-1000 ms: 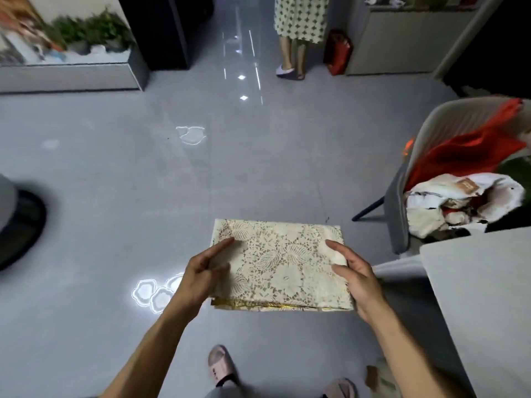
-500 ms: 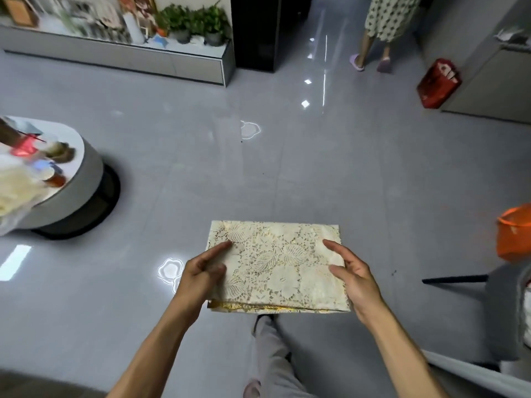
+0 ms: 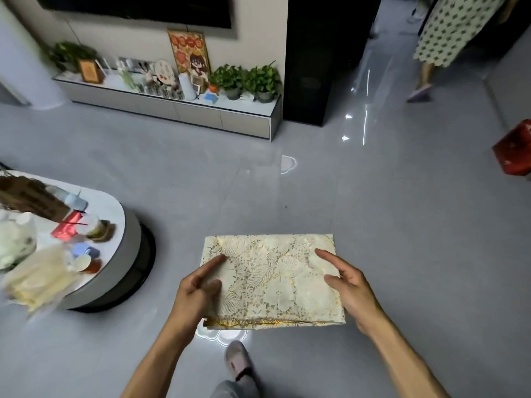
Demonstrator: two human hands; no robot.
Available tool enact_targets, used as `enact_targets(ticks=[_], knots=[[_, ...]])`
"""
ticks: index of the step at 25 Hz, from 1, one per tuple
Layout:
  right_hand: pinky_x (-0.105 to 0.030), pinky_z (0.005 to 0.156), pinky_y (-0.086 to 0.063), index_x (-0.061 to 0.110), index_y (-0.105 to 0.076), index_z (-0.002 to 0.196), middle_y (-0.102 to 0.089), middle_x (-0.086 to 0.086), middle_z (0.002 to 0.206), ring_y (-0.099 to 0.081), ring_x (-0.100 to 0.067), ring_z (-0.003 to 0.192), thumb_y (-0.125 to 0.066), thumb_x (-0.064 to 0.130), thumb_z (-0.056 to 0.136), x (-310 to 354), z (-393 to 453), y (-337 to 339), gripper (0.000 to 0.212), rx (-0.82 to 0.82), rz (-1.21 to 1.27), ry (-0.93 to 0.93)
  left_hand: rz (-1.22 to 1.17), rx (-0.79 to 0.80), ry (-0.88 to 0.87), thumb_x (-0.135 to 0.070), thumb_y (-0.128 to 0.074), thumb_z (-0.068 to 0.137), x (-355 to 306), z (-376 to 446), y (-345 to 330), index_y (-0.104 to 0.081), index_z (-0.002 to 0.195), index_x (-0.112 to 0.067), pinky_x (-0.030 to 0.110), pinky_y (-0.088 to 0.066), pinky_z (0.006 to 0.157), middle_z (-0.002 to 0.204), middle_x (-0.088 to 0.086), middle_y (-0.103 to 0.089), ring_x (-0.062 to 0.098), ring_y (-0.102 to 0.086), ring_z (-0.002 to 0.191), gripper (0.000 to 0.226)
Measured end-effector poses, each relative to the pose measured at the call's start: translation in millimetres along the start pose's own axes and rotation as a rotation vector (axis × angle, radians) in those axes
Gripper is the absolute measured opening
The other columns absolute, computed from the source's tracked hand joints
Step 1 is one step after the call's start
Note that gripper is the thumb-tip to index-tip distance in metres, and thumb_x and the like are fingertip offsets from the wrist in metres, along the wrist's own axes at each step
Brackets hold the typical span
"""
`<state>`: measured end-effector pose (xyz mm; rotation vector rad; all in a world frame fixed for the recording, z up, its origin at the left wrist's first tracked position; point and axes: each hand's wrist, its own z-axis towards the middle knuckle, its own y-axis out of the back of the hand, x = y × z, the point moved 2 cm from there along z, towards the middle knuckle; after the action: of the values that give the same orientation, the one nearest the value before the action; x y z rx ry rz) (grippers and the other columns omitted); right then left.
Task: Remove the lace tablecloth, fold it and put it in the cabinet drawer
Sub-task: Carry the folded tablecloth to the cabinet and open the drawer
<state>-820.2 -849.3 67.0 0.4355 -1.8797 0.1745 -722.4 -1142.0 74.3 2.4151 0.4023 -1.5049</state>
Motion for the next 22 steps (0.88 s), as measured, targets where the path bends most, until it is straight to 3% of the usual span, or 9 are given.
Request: enact_targets(ticks=[3,7,10,14,17,19,22], knots=[[0.004,0.09,-0.036,0.043,-0.064,0.119,-0.06,0.037,0.124,-0.043,0.025,0.119,-0.048,-0.008,0.094,34.1,106.9,-26.1,0.059,0.016,-0.019,0.008,-0.096,0.022,-0.009,0.013,-0.048,0.092,-32.9,108.3,24.5,-0.069,0.119,-0.034,0.032,-0.055,0.088,0.121,-0.011,-0.07,0.018,-0.067,0.109,0.058],[-0.013,0.104,-0.042,0.042,-0.064,0.124,-0.06,0.035,0.127,-0.045,0.011,0.124,-0.049,-0.006,0.095,78.5,239.5,-58.9,0.058,-0.064,-0.021,-0.042,-0.126,0.116,0.018,0.013,-0.049,0.092,-81.6,261.1,57.4,-0.066,0.123,-0.037,0.03,-0.057,0.086,0.124,-0.016,-0.068,0.014,-0.067,0.109,0.061],[0.0,0.09,-0.04,0.043,-0.066,0.118,-0.061,0.037,0.121,-0.044,0.025,0.118,-0.049,-0.009,0.094,120.6,336.0,-79.1,0.06,-0.093,0.008,-0.061,-0.102,0.111,0.019,0.013,-0.051,0.091,-133.0,365.1,79.1,-0.067,0.119,-0.041,0.025,-0.055,0.089,0.123,-0.018,-0.067,0.008,-0.066,0.11,0.063],[-0.015,0.104,-0.029,0.038,-0.061,0.125,-0.052,0.034,0.129,-0.039,0.033,0.114,-0.049,-0.011,0.093,175.5,455.5,-103.5,0.061,-0.142,0.051,-0.069,-0.075,0.135,0.024,0.013,-0.05,0.09,-196.6,485.3,103.8,-0.069,0.117,-0.04,0.026,-0.055,0.091,0.124,-0.022,-0.066,0.007,-0.065,0.113,0.063],[-0.013,0.1,-0.032,0.038,-0.062,0.124,-0.051,0.032,0.132,-0.039,0.032,0.115,-0.049,-0.013,0.092,197.3,574.0,-120.1,0.061,-0.153,0.075,-0.06,-0.046,0.149,-0.003,0.012,-0.05,0.092,-234.3,599.2,117.1,-0.07,0.117,-0.036,0.029,-0.056,0.089,0.129,-0.013,-0.065,0.012,-0.064,0.115,0.058],[-0.008,0.095,-0.035,0.038,-0.064,0.122,-0.053,0.032,0.131,-0.041,0.03,0.115,-0.049,-0.012,0.092,206.6,656.9,-129.2,0.06,-0.13,0.085,-0.089,-0.026,0.114,0.017,0.011,-0.05,0.093,-254.1,670.7,124.3,-0.07,0.119,-0.032,0.038,-0.053,0.097,0.132,-0.007,-0.064,0.017,-0.063,0.118,0.053],[-0.01,0.1,-0.033,0.034,-0.065,0.123,-0.056,0.025,0.134,-0.043,0.021,0.122,-0.049,-0.012,0.092,228.7,770.0,-145.0,0.058,-0.085,0.058,-0.103,-0.025,0.116,0.048,0.012,-0.049,0.093,-286.4,768.4,137.2,-0.071,0.118,-0.027,0.047,-0.046,0.105,0.132,-0.004,-0.064,0.018,-0.059,0.123,0.051]])
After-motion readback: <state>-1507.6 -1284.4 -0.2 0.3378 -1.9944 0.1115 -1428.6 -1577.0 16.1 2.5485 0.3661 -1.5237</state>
